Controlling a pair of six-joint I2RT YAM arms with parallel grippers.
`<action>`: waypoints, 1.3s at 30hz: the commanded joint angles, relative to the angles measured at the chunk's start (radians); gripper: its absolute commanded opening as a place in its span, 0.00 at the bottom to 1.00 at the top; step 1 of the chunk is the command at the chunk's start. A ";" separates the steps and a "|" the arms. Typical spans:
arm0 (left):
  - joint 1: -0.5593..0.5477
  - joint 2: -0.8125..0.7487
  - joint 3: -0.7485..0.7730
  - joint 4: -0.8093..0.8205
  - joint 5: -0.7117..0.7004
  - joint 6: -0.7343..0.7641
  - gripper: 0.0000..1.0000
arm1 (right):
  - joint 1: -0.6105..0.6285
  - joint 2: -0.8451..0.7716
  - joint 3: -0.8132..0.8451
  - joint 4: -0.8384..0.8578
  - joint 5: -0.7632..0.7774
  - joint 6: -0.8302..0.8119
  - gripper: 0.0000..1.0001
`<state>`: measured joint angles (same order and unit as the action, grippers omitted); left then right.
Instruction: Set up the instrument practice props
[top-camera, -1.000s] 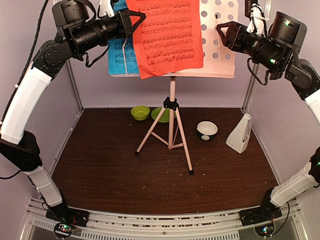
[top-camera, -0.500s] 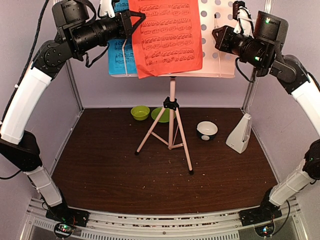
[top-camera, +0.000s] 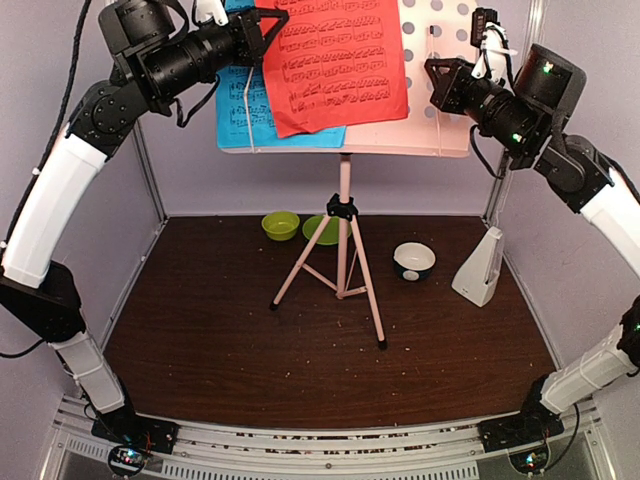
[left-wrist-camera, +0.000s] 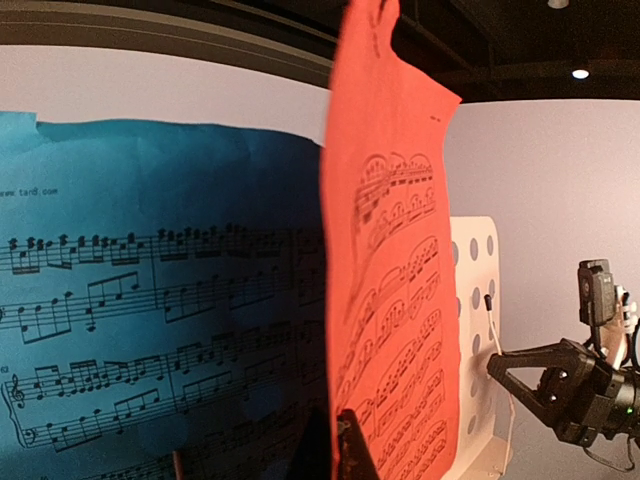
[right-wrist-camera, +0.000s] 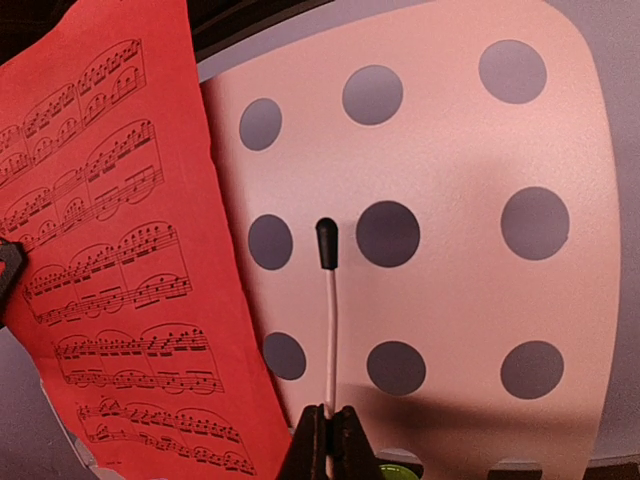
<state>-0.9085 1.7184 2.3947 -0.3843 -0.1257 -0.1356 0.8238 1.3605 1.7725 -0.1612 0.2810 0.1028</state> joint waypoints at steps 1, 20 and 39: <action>0.008 0.032 0.014 0.111 0.035 0.041 0.00 | -0.005 -0.024 -0.054 0.117 -0.072 -0.061 0.00; 0.008 0.205 0.089 0.307 0.340 0.117 0.00 | -0.005 -0.077 -0.192 0.251 -0.137 -0.098 0.00; 0.010 0.267 0.151 0.277 0.509 0.240 0.00 | -0.006 -0.093 -0.246 0.290 -0.179 -0.079 0.00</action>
<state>-0.9058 1.9812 2.5122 -0.1116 0.3569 0.0677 0.8181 1.2736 1.5452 0.1318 0.1459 0.0067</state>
